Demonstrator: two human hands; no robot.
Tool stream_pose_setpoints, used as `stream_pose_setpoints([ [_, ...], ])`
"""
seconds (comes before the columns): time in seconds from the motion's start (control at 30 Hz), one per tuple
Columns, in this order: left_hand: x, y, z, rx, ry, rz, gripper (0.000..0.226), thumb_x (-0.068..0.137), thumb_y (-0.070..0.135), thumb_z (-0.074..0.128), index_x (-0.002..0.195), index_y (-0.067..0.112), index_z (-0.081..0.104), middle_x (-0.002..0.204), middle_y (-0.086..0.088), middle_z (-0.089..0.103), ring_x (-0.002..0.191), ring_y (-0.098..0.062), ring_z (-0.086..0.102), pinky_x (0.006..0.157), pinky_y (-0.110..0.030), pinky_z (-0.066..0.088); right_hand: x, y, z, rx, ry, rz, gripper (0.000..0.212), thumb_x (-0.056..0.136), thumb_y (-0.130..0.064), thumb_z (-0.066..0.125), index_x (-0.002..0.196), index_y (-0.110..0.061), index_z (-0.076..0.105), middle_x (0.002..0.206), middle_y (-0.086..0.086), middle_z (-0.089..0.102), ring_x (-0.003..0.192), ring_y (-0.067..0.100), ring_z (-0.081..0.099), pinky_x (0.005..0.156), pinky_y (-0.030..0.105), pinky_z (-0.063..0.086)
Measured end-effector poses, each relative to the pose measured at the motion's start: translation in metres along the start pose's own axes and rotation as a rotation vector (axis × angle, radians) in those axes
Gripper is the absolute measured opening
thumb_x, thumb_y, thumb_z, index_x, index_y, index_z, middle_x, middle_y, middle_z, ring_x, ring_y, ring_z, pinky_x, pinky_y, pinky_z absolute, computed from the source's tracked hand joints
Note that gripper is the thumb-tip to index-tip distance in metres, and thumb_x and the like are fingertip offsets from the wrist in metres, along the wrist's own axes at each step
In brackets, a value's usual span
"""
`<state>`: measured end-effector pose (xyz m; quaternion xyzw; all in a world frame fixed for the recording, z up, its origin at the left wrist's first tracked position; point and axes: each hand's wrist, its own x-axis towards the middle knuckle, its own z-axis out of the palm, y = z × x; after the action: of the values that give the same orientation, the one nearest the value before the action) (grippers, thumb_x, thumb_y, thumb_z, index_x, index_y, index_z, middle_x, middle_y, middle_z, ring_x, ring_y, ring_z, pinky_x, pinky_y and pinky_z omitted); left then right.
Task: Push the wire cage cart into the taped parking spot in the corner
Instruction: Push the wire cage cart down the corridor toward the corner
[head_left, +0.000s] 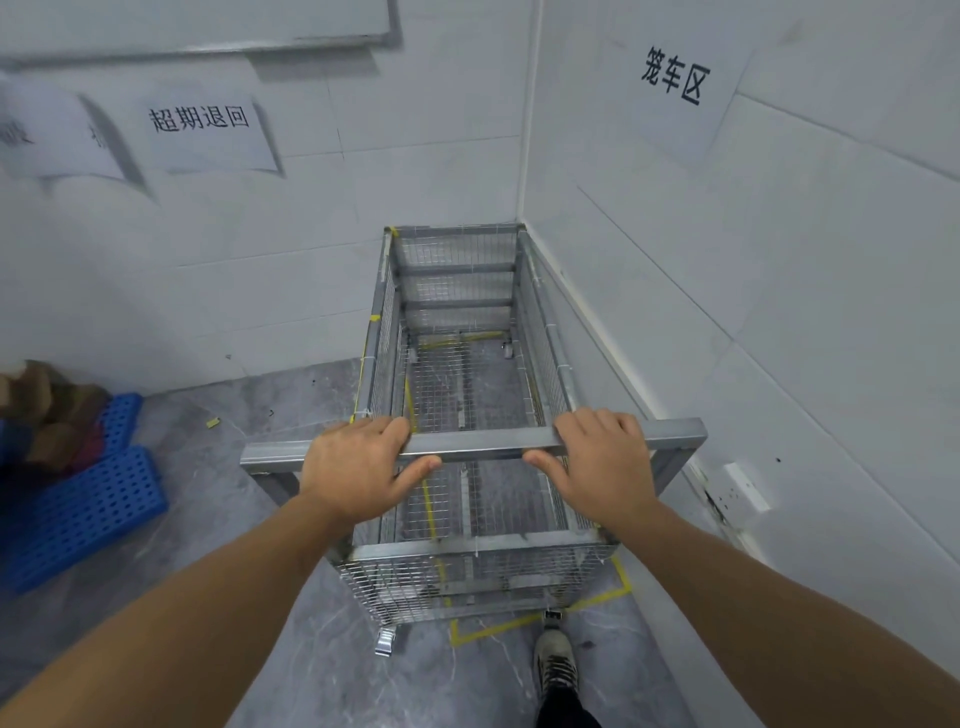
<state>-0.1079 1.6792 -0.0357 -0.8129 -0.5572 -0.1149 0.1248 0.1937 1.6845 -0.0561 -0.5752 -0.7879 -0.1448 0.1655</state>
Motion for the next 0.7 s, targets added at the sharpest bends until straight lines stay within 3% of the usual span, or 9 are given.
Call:
stream_pose_setpoints([
  [0.43,0.0015,0.0012,-0.0060,-0.001,-0.050,-0.009,0.049,0.089,0.071,0.034,0.075,0.025,0.040,0.065,0.007,0.048,0.054,-0.016,0.042,0.052,-0.028,0.032,0.0011,-0.0005,-0.0018,-0.007,-0.006,-0.007,0.059,0.094,-0.070,0.031,0.089,-0.016,0.056,0.081,0.003,0.058,0.076,0.027,0.052,0.073,0.040,0.035],
  [0.7,0.0003,0.0011,-0.0068,-0.002,-0.128,-0.017,0.053,0.088,0.074,0.023,0.078,0.025,0.041,0.069,0.007,0.051,0.058,-0.015,0.047,0.060,-0.030,0.033,0.0006,-0.0014,-0.0045,-0.013,-0.082,0.000,0.058,0.094,-0.070,0.030,0.093,-0.018,0.056,0.085,0.001,0.059,0.080,0.025,0.053,0.077,0.041,0.036],
])
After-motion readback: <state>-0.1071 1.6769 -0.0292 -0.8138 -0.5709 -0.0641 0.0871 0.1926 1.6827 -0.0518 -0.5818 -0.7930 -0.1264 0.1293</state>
